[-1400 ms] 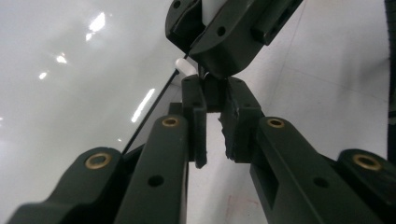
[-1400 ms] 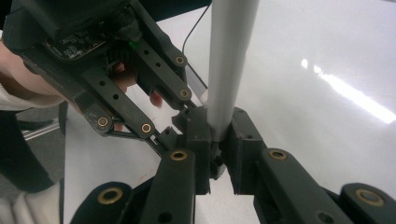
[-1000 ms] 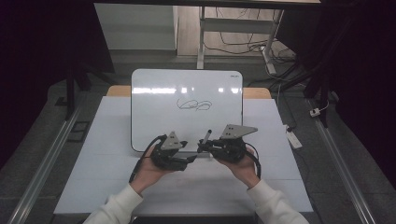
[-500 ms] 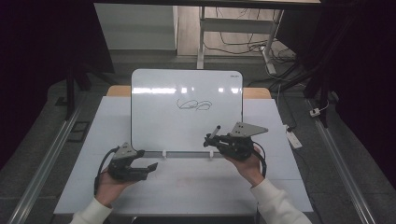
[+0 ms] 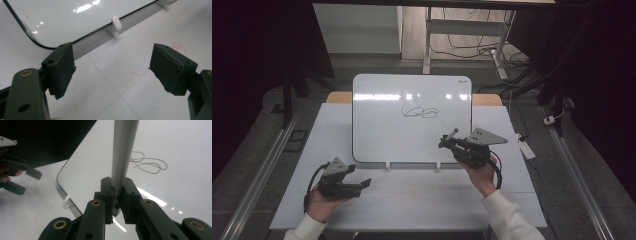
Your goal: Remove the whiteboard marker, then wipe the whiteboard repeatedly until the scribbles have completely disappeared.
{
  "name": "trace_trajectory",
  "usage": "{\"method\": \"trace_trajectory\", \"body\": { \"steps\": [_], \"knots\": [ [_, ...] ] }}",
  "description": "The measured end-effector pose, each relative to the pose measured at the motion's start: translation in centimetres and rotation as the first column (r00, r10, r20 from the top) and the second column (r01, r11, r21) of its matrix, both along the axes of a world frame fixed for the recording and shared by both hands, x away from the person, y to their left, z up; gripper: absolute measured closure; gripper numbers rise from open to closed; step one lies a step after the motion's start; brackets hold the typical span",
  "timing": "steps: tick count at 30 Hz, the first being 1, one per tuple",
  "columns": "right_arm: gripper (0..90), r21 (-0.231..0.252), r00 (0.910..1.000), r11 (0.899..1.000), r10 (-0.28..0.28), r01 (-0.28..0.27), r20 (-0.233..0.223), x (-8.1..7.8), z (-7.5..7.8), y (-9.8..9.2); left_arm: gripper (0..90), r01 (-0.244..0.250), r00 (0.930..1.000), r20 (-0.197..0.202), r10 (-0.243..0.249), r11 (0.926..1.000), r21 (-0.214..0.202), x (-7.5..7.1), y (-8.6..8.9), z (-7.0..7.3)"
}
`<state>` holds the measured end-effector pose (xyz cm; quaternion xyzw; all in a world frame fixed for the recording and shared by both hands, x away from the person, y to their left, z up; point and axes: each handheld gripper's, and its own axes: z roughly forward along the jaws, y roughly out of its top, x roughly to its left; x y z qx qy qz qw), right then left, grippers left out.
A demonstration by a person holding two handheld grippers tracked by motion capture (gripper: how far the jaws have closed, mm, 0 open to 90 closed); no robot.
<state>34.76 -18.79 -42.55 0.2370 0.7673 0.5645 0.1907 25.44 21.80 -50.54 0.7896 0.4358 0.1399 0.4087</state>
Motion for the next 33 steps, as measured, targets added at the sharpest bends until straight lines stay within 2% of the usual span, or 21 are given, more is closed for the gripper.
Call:
{"method": "trace_trajectory", "body": {
  "steps": [4, 9, 11, 12, 16, 19, 26, 27, 29, 33],
  "knots": [
    [80.8, 0.008, 0.9991, 0.999, -0.034, 0.034, 0.024, 0.3, 0.2, -0.3, 19.9, -0.005, 1.0000, 0.004, 0.005, 0.9999, -0.009, 0.0, 0.3, 0.0],
    [80.8, 0.028, 0.9978, 0.998, -0.059, 0.058, 0.030, 1.0, 0.3, -0.4, 18.9, -0.010, 0.9999, 0.006, 0.010, 0.9999, -0.007, -0.1, 0.4, 0.0],
    [80.7, 0.034, 0.9962, 0.997, -0.076, 0.075, 0.042, 1.5, 0.4, -0.2, 18.9, -0.009, 0.9999, 0.008, 0.009, 0.9999, -0.007, -0.1, 0.4, 0.0],
    [80.7, 0.054, 0.9939, 0.995, -0.093, 0.089, 0.061, 2.2, 0.7, 0.2, 18.9, -0.009, 0.9999, 0.007, 0.009, 0.9999, -0.009, -0.1, 0.4, 0.0],
    [80.8, 0.060, 0.9898, 0.992, -0.117, 0.113, 0.081, 3.4, 1.1, 0.8, 18.8, -0.006, 1.0000, 0.005, 0.006, 1.0000, -0.004, 0.1, 0.2, 0.0],
    [80.8, 0.070, 0.9834, 0.986, -0.155, 0.149, 0.094, 5.1, 1.7, 1.3, 18.7, -0.003, 1.0000, 0.002, 0.003, 1.0000, 0.003, 0.1, 0.2, -0.2],
    [80.8, 0.113, 0.9603, 0.962, -0.259, 0.247, 0.103, 9.1, 2.7, 1.7, 18.7, -0.008, 0.9999, 0.007, 0.008, 0.9999, 0.010, 0.1, 0.4, -0.2],
    [80.8, 0.110, 0.9597, 0.960, -0.267, 0.257, 0.088, 9.9, 2.5, 2.0, 18.7, -0.011, 0.9999, 0.007, 0.011, 0.9999, 0.008, 0.1, 0.5, -0.3],
    [80.8, 0.108, 0.9609, 0.961, -0.264, 0.255, 0.083, 10.1, 2.3, 2.1, 18.7, -0.013, 0.9999, 0.010, 0.013, 0.9999, 0.007, 0.1, 0.6, -0.2],
    [80.9, 0.045, 0.9708, 0.974, -0.226, 0.223, 0.081, 10.0, 0.7, 3.5, 18.8, -0.023, 0.9997, 0.012, 0.023, 0.9997, 0.003, 0.0, 1.0, -0.3]
  ]
}}
